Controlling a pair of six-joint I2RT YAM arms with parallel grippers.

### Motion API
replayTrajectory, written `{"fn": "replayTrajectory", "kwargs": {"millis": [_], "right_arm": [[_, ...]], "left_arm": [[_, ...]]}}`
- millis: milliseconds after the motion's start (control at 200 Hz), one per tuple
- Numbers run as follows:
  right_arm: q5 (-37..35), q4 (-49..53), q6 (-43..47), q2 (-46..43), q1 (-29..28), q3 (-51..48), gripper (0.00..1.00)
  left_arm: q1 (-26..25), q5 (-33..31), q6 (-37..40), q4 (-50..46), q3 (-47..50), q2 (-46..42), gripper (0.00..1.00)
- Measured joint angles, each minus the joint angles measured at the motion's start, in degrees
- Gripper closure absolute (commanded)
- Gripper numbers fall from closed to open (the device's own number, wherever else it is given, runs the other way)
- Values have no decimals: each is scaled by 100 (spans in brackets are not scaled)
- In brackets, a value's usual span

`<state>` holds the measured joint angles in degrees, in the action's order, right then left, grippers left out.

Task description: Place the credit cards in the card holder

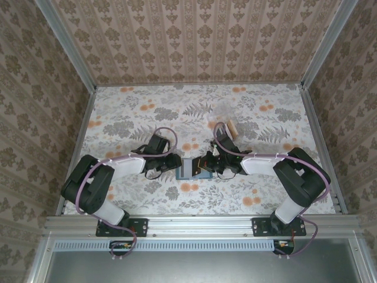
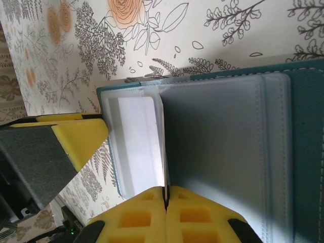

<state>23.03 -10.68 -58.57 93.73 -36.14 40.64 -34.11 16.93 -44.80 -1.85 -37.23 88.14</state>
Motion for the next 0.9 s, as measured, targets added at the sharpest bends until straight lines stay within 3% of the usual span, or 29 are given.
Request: {"fn": "replayTrajectory", "kwargs": {"millis": [895], "right_arm": [[4, -317, 286, -157, 0, -186, 100]], "left_arm": [[-15, 7, 0, 142, -7, 103, 72]]}}
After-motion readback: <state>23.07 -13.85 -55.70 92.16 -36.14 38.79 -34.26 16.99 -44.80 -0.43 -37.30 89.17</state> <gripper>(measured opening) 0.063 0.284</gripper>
